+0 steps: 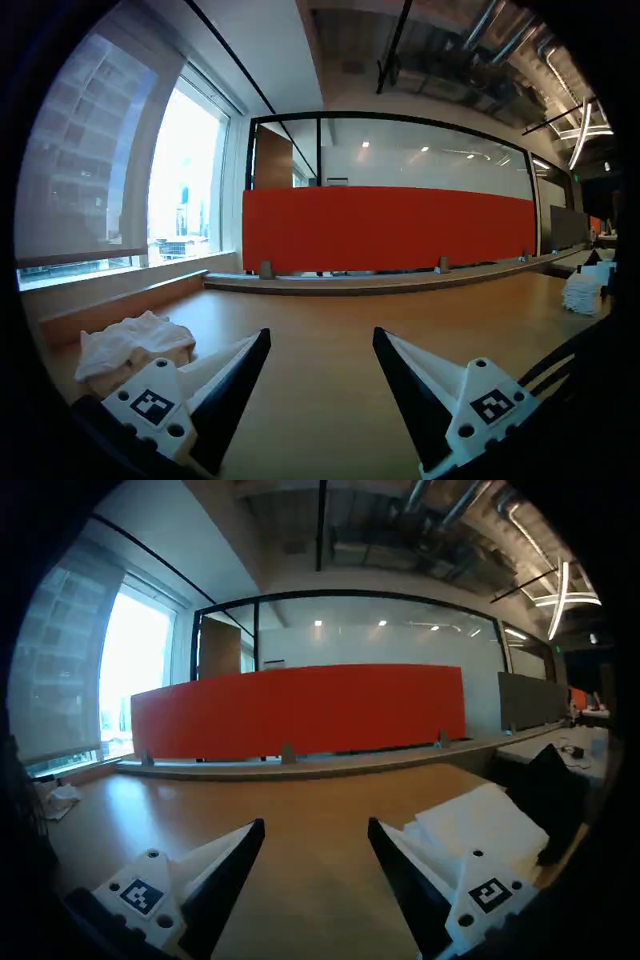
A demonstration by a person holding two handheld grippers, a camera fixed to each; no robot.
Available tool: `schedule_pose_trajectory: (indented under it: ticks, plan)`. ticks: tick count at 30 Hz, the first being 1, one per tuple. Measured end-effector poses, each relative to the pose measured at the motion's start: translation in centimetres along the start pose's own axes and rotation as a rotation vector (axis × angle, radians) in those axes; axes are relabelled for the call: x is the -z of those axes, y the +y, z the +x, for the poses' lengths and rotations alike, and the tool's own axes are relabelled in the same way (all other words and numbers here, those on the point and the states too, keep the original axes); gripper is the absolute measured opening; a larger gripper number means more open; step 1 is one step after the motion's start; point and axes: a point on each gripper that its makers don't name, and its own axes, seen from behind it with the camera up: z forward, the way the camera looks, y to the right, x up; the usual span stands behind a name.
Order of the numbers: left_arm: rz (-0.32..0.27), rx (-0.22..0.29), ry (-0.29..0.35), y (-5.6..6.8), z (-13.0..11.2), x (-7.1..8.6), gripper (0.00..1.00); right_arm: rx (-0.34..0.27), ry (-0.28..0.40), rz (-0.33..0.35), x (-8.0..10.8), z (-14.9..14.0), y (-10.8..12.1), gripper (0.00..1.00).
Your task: Fold towel
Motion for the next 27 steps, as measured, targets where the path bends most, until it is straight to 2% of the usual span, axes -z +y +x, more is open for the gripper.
schedule_pose_trajectory:
  ticks: [21, 27]
  plan:
    - [0.000, 0.000, 0.000, 0.0, -0.1, -0.1, 0.95, 0.069, 0.048, 0.008, 1.0, 0.3, -1.1, 1.00]
    - [0.000, 0.000, 0.000, 0.0, -0.1, -0.1, 0.95, 0.068, 0.048, 0.009, 0.9, 0.3, -1.2, 1.00]
